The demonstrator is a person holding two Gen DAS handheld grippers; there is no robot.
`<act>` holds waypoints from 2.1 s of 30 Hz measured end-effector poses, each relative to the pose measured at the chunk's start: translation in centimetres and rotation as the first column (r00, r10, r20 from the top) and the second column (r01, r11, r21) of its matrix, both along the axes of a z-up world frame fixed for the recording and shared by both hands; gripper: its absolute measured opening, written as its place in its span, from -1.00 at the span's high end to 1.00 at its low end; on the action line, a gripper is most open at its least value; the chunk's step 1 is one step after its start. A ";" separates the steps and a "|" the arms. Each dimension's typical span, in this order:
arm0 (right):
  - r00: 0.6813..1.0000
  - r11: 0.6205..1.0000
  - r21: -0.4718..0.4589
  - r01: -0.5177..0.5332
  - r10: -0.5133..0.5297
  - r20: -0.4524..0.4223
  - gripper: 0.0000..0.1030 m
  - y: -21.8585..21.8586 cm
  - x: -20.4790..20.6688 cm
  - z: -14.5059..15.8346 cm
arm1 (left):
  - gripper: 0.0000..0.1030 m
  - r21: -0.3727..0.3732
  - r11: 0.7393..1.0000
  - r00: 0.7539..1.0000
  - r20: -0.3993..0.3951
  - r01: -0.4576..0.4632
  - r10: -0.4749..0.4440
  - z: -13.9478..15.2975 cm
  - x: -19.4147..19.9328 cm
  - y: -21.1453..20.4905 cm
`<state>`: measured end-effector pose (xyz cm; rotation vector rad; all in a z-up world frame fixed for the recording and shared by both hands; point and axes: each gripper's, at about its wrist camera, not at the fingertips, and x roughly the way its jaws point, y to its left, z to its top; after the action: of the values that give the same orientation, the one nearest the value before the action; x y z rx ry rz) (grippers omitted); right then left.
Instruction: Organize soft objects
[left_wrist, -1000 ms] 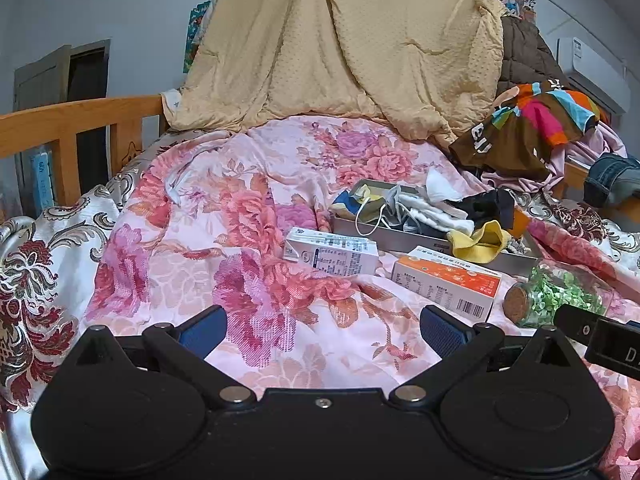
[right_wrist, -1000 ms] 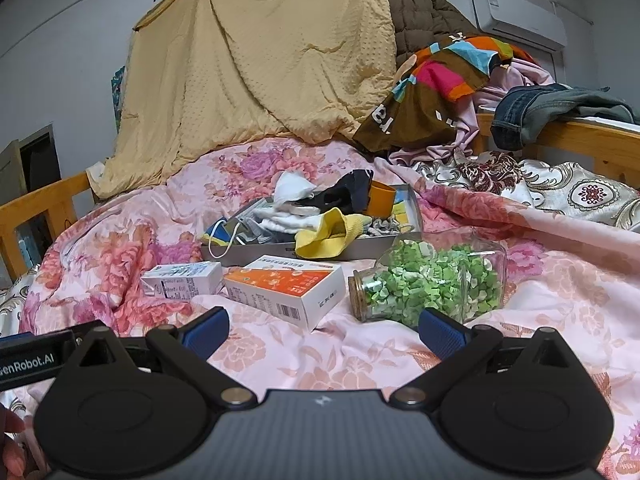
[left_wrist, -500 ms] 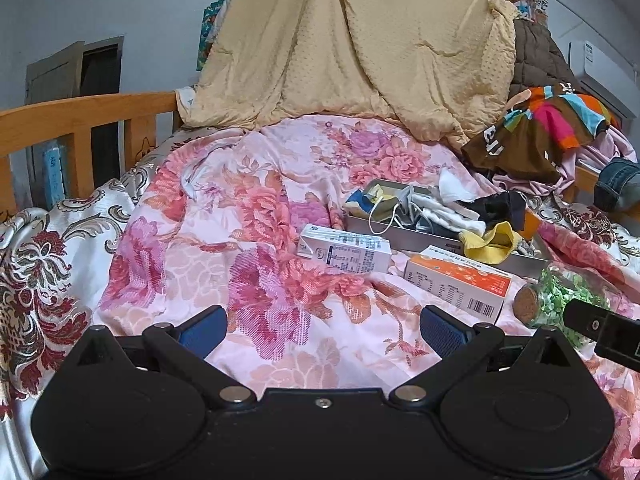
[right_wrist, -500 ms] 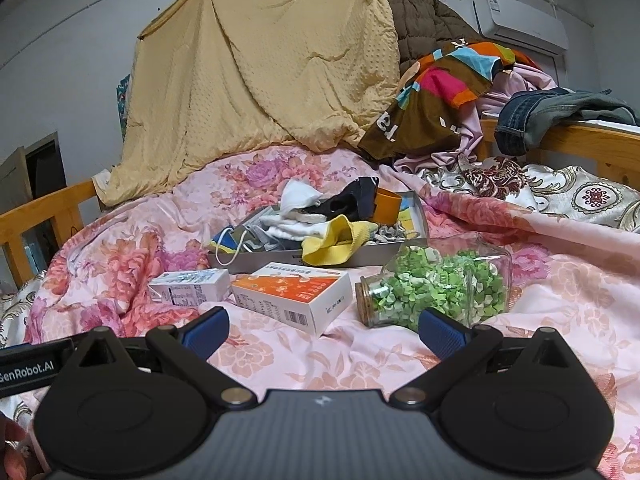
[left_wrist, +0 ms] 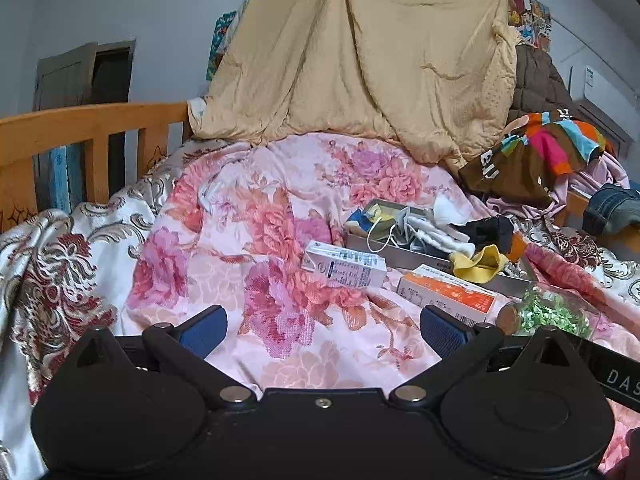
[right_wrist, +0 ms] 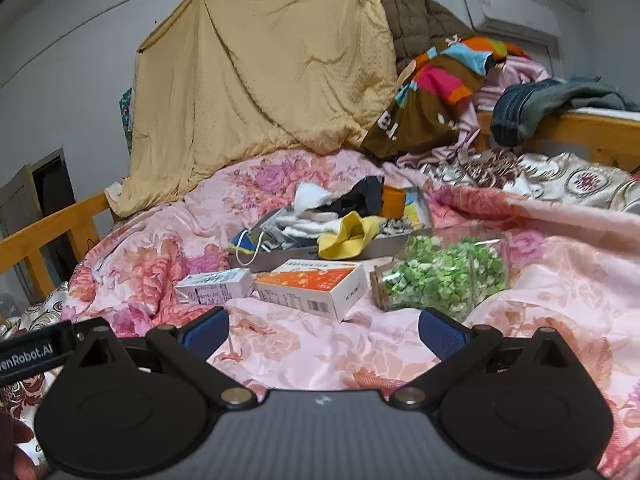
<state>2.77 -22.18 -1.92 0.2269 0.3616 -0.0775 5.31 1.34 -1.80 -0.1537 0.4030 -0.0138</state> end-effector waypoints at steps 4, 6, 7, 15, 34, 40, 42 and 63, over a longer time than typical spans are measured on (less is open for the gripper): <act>0.999 0.999 -0.025 0.033 -0.033 -0.004 -1.00 0.3 -1.0 0.3 | -0.98 0.021 1.000 1.000 0.002 0.003 -0.003 -0.2 -1.0 0.4; 0.999 0.998 -0.044 0.040 -0.040 -0.014 -1.00 0.5 -1.3 0.4 | -0.98 0.027 1.000 1.000 0.010 0.001 -0.001 -0.3 -1.4 0.8; 0.999 0.998 -0.054 0.044 -0.045 -0.019 -1.00 0.6 -1.5 0.4 | -0.98 0.033 0.999 1.000 0.010 -0.003 0.003 -0.2 -1.5 0.8; 0.998 0.991 -0.121 0.055 -0.055 -0.003 -1.00 1.7 -3.2 0.9 | -0.98 0.030 1.000 1.000 -0.001 0.003 -0.003 0.1 -2.9 1.4; 0.995 0.992 -0.086 0.092 -0.095 -0.036 -1.00 0.7 -2.5 0.3 | -0.98 0.061 0.998 1.000 -0.003 -0.013 0.014 -1.4 -2.0 2.0; 0.995 0.992 -0.091 0.091 -0.094 -0.037 -1.00 0.7 -2.5 0.3 | -0.98 0.065 0.998 1.000 -0.007 -0.024 0.024 -1.5 -1.9 2.0; 0.995 0.992 -0.091 0.089 -0.093 -0.036 -1.00 0.7 -2.4 0.3 | -0.98 0.066 0.997 1.000 -0.006 -0.026 0.027 -1.5 -1.8 2.1; 0.995 0.992 -0.096 0.087 -0.091 -0.038 -1.00 0.8 -2.3 0.2 | -0.98 0.071 0.997 1.000 -0.009 -0.027 0.027 -1.6 -1.8 2.1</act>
<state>0.45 -21.36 -1.71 0.1480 0.3886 -0.1871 3.52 3.41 -3.39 -0.0889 0.4110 0.0281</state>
